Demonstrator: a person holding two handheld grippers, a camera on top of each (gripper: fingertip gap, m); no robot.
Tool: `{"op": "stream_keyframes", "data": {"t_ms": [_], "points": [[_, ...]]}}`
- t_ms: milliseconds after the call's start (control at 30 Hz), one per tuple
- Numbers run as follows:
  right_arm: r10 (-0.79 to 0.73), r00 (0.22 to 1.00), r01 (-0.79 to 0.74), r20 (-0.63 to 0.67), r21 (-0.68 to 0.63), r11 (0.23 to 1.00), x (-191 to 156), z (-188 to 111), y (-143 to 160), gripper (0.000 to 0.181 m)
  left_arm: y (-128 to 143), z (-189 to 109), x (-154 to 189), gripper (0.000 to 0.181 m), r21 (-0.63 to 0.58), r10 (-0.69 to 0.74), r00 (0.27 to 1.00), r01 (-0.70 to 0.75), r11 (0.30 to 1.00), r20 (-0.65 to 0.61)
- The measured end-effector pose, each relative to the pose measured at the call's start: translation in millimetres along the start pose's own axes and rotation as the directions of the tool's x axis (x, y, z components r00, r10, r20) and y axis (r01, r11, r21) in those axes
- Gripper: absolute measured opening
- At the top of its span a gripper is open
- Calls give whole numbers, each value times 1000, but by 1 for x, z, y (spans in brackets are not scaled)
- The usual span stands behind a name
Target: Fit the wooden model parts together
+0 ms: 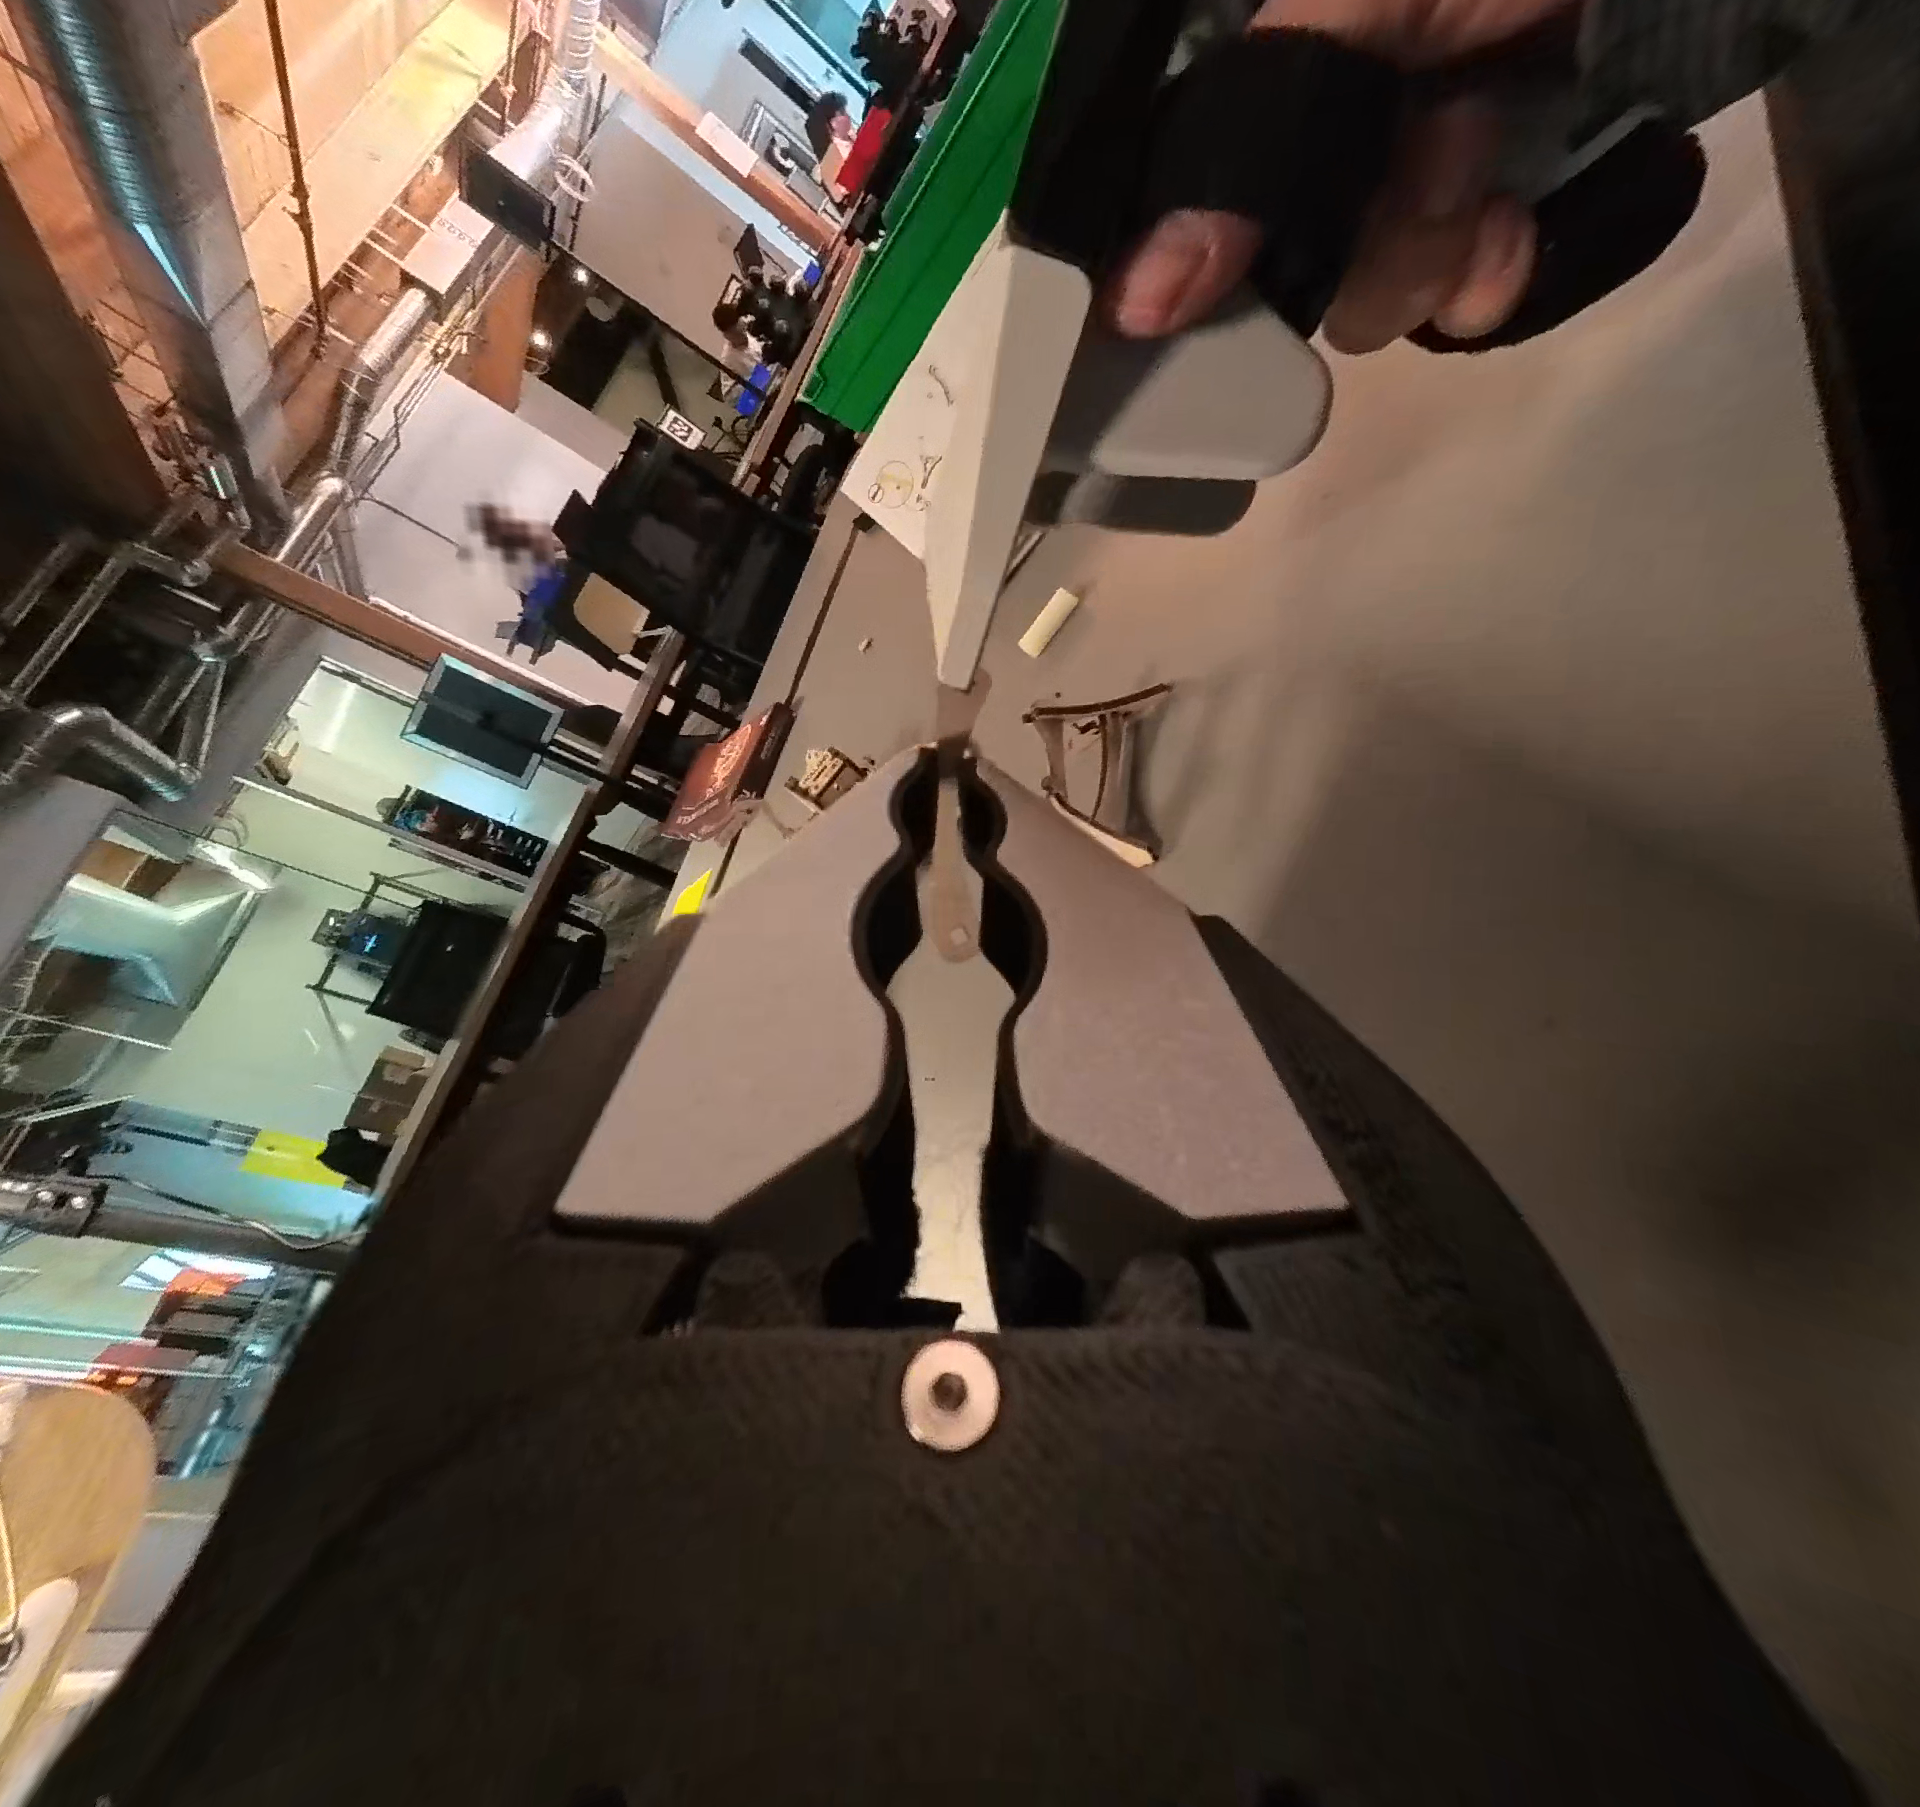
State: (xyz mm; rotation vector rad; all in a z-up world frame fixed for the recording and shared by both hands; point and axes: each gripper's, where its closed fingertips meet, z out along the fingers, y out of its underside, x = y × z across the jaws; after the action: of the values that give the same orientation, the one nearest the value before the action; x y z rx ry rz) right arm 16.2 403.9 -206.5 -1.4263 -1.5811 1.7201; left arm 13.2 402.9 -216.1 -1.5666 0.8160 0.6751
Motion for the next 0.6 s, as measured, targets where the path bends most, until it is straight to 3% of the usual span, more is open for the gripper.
{"op": "stream_keyframes", "data": {"t_ms": [200, 267, 333, 400, 467, 533, 600], "points": [[-80, 997, 81, 18, -59, 995, -4, -4, 5, 1, -5, -3, 6, 4, 39, 5, 999, -4, 999, -32], [-197, 980, 198, 26, -65, 978, -7, -10, 3, 1, -13, -4, 8, 5, 112, -112, 989, 123, 986, -97], [-414, 910, 414, 6, -50, 909, -10, -19, -2, 1, -22, -9, 6, 21, 150, -333, 915, 371, 917, -228], [-674, 739, 673, -16, -30, 739, -17, -29, -8, 1, -28, -15, -4, 24, 142, -555, 743, 638, 757, -374], [-861, 507, 861, -35, -21, 508, -28, -37, -13, 0, -31, -20, -15, 29, 75, -707, 480, 850, 522, -520], [-943, 332, 941, -31, -59, 333, -33, -42, -14, 0, -41, -27, -22, 53, -62, -727, 156, 963, 264, -669], [-977, 211, 974, -27, -81, 213, -37, -47, -16, 0, -43, -27, -26, 53, -201, -701, -76, 975, 97, -709]]}}
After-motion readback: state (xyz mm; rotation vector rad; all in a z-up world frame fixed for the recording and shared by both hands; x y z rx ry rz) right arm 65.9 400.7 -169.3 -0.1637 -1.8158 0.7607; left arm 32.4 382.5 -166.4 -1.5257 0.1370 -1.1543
